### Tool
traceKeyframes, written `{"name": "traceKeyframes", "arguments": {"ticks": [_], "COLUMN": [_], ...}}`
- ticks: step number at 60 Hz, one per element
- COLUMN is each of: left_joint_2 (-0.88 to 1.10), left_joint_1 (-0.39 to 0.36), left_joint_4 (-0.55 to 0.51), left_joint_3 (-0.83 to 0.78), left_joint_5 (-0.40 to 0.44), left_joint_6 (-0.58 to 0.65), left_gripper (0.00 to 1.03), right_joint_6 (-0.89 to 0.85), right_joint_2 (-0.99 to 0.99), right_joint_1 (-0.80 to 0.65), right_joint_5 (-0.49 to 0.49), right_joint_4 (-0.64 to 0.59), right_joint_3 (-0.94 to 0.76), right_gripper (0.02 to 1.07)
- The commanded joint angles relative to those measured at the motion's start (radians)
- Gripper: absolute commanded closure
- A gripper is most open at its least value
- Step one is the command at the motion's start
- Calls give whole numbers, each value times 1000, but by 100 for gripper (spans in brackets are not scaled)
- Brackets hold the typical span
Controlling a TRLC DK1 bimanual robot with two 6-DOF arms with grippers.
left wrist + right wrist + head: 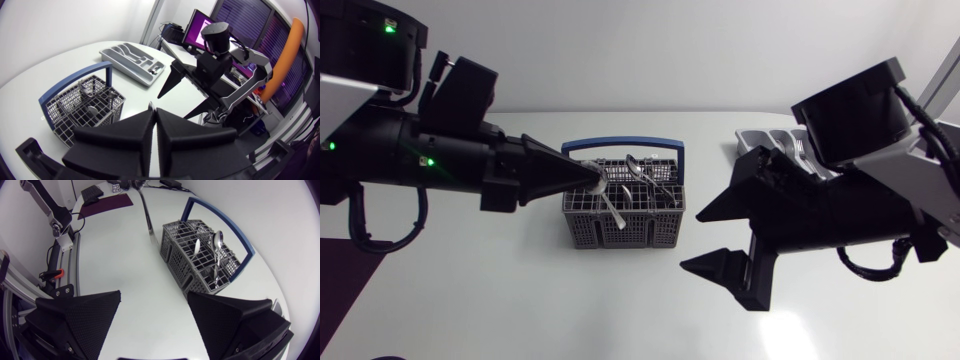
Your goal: Unload the cutlery basket into the drawer organizer.
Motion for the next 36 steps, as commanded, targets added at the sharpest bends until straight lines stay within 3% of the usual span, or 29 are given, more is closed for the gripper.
{"name": "traceKeyframes", "arguments": {"ticks": [1,22,36], "left_joint_2": [25,70,102], "left_joint_1": [-29,-99,-113], "left_joint_4": [-6,-3,-13], "left_joint_3": [-24,-23,-20], "left_joint_5": [15,37,124], "left_joint_6": [-1,4,-1], "left_gripper": [99,99,99], "right_joint_6": [-14,-64,-97], "right_joint_2": [23,78,101], "right_joint_1": [21,37,46], "right_joint_5": [-14,-128,-189], "right_joint_4": [20,112,115], "right_joint_3": [-29,-15,-1], "right_gripper": [12,16,19]}}
